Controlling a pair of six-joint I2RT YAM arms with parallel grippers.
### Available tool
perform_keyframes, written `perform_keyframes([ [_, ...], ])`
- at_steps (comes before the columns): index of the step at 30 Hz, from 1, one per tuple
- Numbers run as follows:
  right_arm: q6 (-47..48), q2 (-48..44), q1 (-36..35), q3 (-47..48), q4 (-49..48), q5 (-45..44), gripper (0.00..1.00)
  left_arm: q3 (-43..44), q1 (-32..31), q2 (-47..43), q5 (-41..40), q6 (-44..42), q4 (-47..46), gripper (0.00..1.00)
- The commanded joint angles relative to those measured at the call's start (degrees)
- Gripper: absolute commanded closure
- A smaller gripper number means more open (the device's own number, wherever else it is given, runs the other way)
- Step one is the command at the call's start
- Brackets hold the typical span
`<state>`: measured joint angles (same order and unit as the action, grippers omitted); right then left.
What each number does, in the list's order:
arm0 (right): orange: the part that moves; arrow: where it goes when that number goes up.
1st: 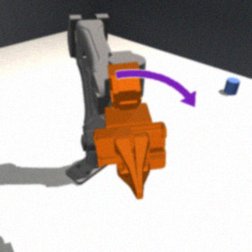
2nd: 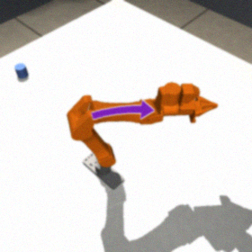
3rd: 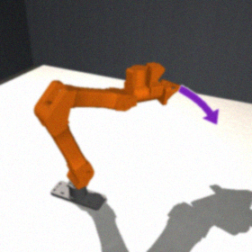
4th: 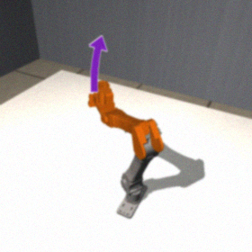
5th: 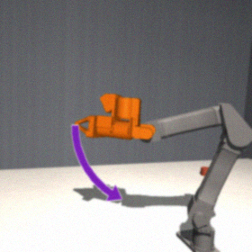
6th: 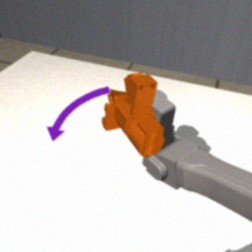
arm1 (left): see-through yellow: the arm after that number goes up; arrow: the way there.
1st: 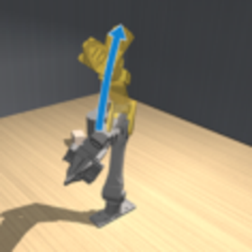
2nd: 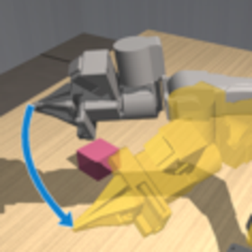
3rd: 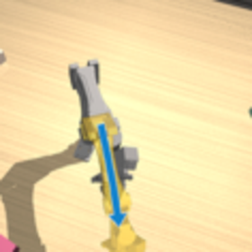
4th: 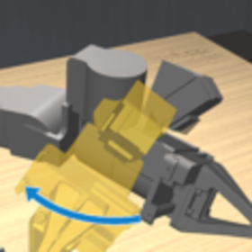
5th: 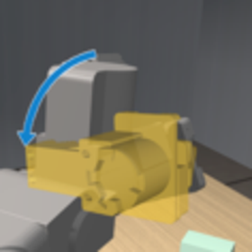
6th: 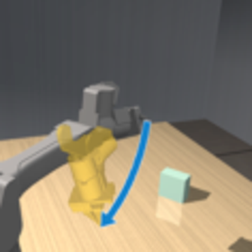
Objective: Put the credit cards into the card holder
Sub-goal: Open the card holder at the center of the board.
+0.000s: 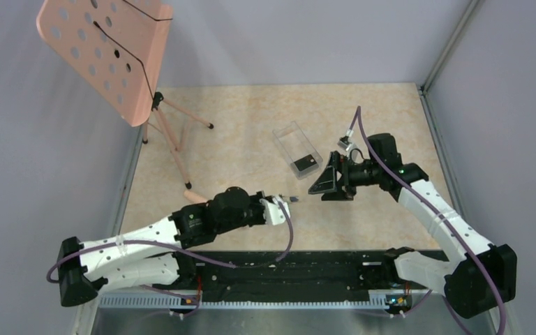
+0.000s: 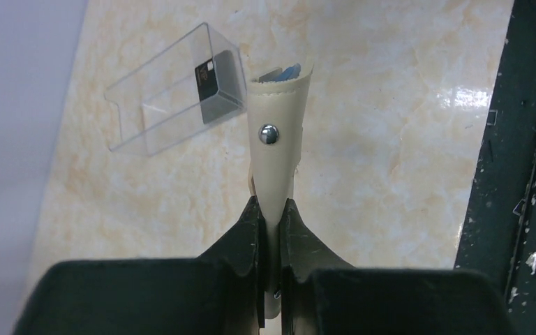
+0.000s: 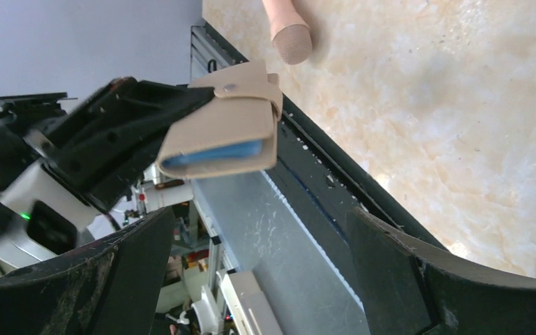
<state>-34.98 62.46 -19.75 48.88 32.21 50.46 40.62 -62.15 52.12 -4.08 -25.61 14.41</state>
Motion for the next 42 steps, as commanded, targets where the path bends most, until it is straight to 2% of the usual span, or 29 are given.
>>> perform_keyframes([
  [1, -2.82, 0.52, -0.19, 3.26, -3.73, 3.99, 0.08, 1.70, -6.77, -1.09, -7.01, -17.07, -1.35, 1.00],
  [5, -4.03, 0.82, -0.18, 2.58, -5.01, 5.51, 0.07, -0.24, -13.40, -2.92, -8.74, -29.62, -3.58, 1.00],
  [10, -6.39, 0.83, -0.12, 0.71, -8.59, 8.86, 0.07, -4.49, -21.94, -3.23, -22.21, -41.37, -17.60, 1.00],
  [15, -13.34, 0.19, -0.49, -2.77, -18.14, 13.99, 0.07, -3.96, -28.01, 1.23, -29.85, -51.45, -23.50, 1.00],
  [19, -12.89, 0.15, -0.94, -4.32, -17.91, 15.90, 0.06, -3.47, -30.53, 6.68, -36.59, -59.34, -30.07, 1.00],
  [23, -11.87, -0.37, -1.61, -5.61, -16.85, 17.28, 0.06, -3.26, -31.68, 9.89, -40.68, -62.80, -35.38, 1.00],
  [28, -12.12, -0.88, -3.15, -7.14, -17.41, 20.06, 0.10, -3.12, -32.24, 10.16, -42.07, -62.99, -37.39, 1.00],
  [30, -13.07, -1.18, -3.21, -8.16, -18.51, 21.08, 0.18, -3.26, -32.40, 9.67, -42.61, -62.86, -37.38, 1.00],
  [32, -16.23, -1.92, -3.23, -9.48, -22.49, 21.91, 0.30, -3.48, -32.52, 9.27, -42.83, -62.72, -37.30, 1.00],
  [36, -27.14, -3.96, -3.34, -12.17, -37.57, 22.28, 0.56, -3.46, -32.86, 9.05, -43.25, -61.94, -36.33, 1.00],
  [37, -29.49, -4.17, -3.29, -12.64, -40.53, 22.15, 0.67, -3.51, -32.99, 9.10, -43.40, -61.74, -36.15, 1.00],
  [39, -31.71, -4.33, -3.30, -12.88, -43.42, 22.06, 0.95, -3.47, -33.11, 9.34, -43.74, -61.27, -36.23, 1.00],
  [40, -31.81, -4.32, -3.32, -12.67, -43.50, 22.05, 1.00, -3.52, -33.25, 9.54, -44.08, -61.05, -36.45, 1.00],
  [41, -31.57, -4.28, -3.32, -12.28, -43.27, 22.06, 1.00, -3.49, -33.30, 9.74, -44.38, -60.75, -36.49, 0.96],
  [42, -31.22, -4.35, -3.33, -11.92, -42.97, 22.05, 1.00, -3.55, -33.34, 10.12, -44.56, -60.10, -36.54, 0.85],
])
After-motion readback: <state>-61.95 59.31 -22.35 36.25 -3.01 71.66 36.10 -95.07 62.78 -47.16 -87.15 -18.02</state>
